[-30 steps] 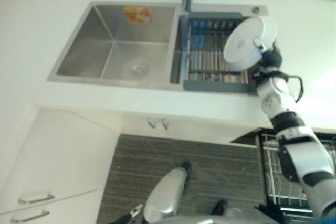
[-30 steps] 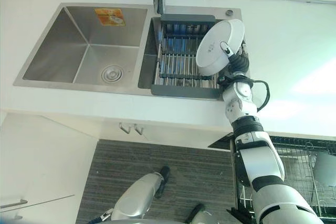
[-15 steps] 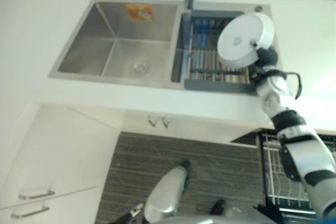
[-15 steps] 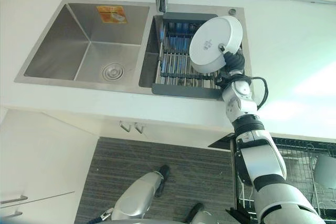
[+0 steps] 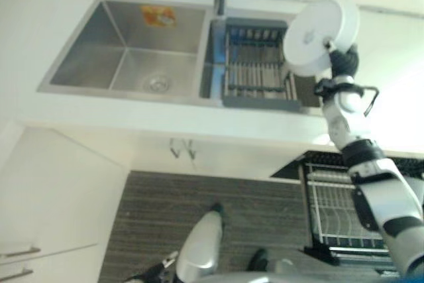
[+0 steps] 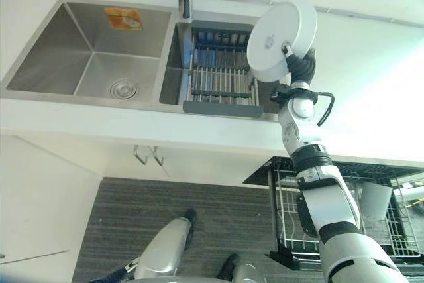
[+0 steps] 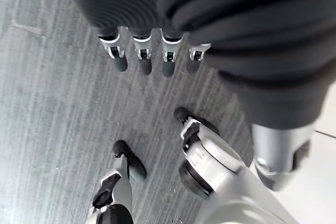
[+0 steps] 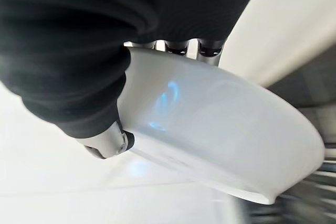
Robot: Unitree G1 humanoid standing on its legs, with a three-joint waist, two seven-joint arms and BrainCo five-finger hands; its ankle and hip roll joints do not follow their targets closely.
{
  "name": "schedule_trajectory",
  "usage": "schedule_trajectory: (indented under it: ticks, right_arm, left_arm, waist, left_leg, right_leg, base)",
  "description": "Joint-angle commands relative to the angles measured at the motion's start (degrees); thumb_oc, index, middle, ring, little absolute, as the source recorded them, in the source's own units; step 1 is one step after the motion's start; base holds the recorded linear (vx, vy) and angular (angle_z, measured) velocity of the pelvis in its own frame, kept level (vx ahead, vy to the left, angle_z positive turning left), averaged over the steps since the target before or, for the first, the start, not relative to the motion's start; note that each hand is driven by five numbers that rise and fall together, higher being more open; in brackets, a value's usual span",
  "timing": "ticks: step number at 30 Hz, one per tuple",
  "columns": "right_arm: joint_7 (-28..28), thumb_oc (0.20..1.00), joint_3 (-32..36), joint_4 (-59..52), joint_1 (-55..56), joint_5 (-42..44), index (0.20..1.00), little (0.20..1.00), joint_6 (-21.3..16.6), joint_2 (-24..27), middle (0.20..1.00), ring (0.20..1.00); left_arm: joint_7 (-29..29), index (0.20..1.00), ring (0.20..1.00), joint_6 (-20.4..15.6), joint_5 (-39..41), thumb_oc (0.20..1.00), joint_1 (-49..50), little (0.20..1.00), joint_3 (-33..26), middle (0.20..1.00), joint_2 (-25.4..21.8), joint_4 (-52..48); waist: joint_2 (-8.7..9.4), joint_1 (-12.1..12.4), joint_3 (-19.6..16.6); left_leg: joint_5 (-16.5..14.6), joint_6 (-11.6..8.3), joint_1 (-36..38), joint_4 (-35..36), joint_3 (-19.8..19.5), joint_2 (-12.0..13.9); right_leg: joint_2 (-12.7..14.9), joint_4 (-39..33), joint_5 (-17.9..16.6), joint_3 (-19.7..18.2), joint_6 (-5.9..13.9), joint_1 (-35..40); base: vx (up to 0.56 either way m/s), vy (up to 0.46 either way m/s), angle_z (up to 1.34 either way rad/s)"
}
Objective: Place the dishes in the dishwasher.
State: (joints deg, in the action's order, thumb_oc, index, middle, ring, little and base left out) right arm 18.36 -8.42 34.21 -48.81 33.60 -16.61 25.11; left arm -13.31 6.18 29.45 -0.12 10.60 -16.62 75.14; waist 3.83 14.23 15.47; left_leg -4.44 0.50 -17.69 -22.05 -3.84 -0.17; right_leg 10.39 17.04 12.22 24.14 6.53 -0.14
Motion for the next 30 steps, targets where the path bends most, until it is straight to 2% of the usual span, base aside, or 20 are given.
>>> schedule_trajectory:
  ticks: [1, 4, 8, 13, 14, 19, 22, 30]
  right_arm:
    - [2.85, 0.200, 0.27, -6.47, 1.48, -3.58, 0.200, 0.200, -7.23, 3.36, 0.200, 0.200]
    - [4.93, 0.200, 0.43, -11.74, 2.90, -4.68, 0.200, 0.200, -7.35, 3.73, 0.200, 0.200]
    - [8.13, 0.200, 0.70, -18.09, 5.13, -6.26, 0.200, 0.200, -7.43, 3.55, 0.200, 0.200]
    - [11.69, 0.200, 4.03, -26.53, 12.56, -7.63, 0.200, 0.200, -8.13, 3.82, 0.200, 0.200]
    - [12.50, 0.200, 5.05, -28.94, 15.61, -7.93, 0.200, 0.200, -8.47, 4.22, 0.200, 0.200]
    - [10.39, 0.200, 8.71, -33.32, 24.42, -8.88, 0.200, 0.200, -8.49, 6.05, 0.200, 0.200]
    - [6.35, 0.200, 11.94, -34.03, 32.02, -6.41, 0.200, 0.200, -10.24, 6.73, 0.200, 0.200]
    - [4.04, 0.200, 14.84, -29.96, 39.98, -9.38, 0.200, 0.200, -10.13, 6.36, 0.200, 0.200]
  left_arm:
    - [1.20, 1.000, 1.000, 0.63, -4.52, 1.000, 2.78, 1.000, -0.18, 1.000, -1.19, 1.44]
    - [1.53, 1.000, 1.000, 1.55, -5.79, 1.000, 3.38, 1.000, -0.67, 1.000, -0.94, 1.64]
    - [1.83, 1.000, 1.000, 2.19, -7.44, 1.000, 3.51, 1.000, -0.62, 1.000, -0.21, 1.80]
    - [3.08, 1.000, 1.000, 3.23, -8.08, 1.000, 3.98, 1.000, -0.10, 1.000, 1.68, 1.58]
    - [3.20, 1.000, 1.000, 3.45, -7.53, 1.000, 4.13, 1.000, -0.24, 1.000, 2.06, 1.30]
    - [4.43, 1.000, 1.000, 3.57, -5.33, 1.000, 4.29, 1.000, -0.38, 1.000, 3.17, 0.15]
    - [5.02, 1.000, 1.000, 3.75, -3.45, 1.000, 5.81, 1.000, -1.01, 1.000, 3.81, -1.05]
    - [5.83, 1.000, 1.000, 3.47, -3.05, 1.000, 7.27, 1.000, -1.17, 1.000, 4.27, -3.01]
  waist:
    - [0.13, 1.04, -6.12]
    - [0.80, 0.18, -7.37]
    - [0.70, -1.89, -8.83]
    - [-0.05, -5.84, -10.67]
    - [-0.39, -7.25, -10.85]
    - [-1.15, -10.88, -10.57]
    - [-1.65, -13.01, -10.01]
    - [-2.31, -15.27, -8.24]
  left_leg:
    - [-1.85, -2.46, 3.48, 4.86, 1.15, 0.77]
    - [-2.56, -2.63, 4.78, 4.86, 2.36, 1.68]
    - [-3.48, -2.76, 6.41, 4.86, 3.77, 2.75]
    - [-3.83, -3.16, 7.20, 4.86, 6.06, 4.51]
    - [-3.87, -3.27, 7.76, 4.86, 7.36, 5.38]
    - [-3.49, -3.57, 9.25, 4.86, 10.52, 7.66]
    - [-3.07, -3.95, 9.71, 4.86, 11.73, 9.05]
    - [-2.30, -4.49, 9.43, 4.86, 12.20, 10.35]
  right_leg:
    - [5.39, 0.14, -7.97, -1.32, 3.45, -1.73]
    - [4.73, 0.14, -7.17, -1.71, 3.35, -1.34]
    - [3.22, 0.14, -5.78, -3.39, 2.34, -0.85]
    - [1.54, 0.14, -4.52, -5.85, 0.91, -1.07]
    - [1.19, 0.14, -4.31, -6.51, 0.57, -1.22]
    - [0.20, 0.14, -4.12, -8.52, -0.42, -2.07]
    - [-0.47, 0.14, -4.19, -10.18, -0.71, -2.72]
    - [-1.19, 0.14, -4.42, -11.60, -1.20, -3.79]
  base:
    - [-0.06, -0.085, -0.09]
    - [-0.09, -0.063, -0.18]
    - [-0.07, -0.010, -0.22]
    - [-0.06, -0.003, -0.36]
    - [-0.04, -0.024, -0.46]
    - [-0.03, -0.049, -0.51]
    - [-0.04, -0.068, -0.37]
    - [-0.02, -0.045, -0.16]
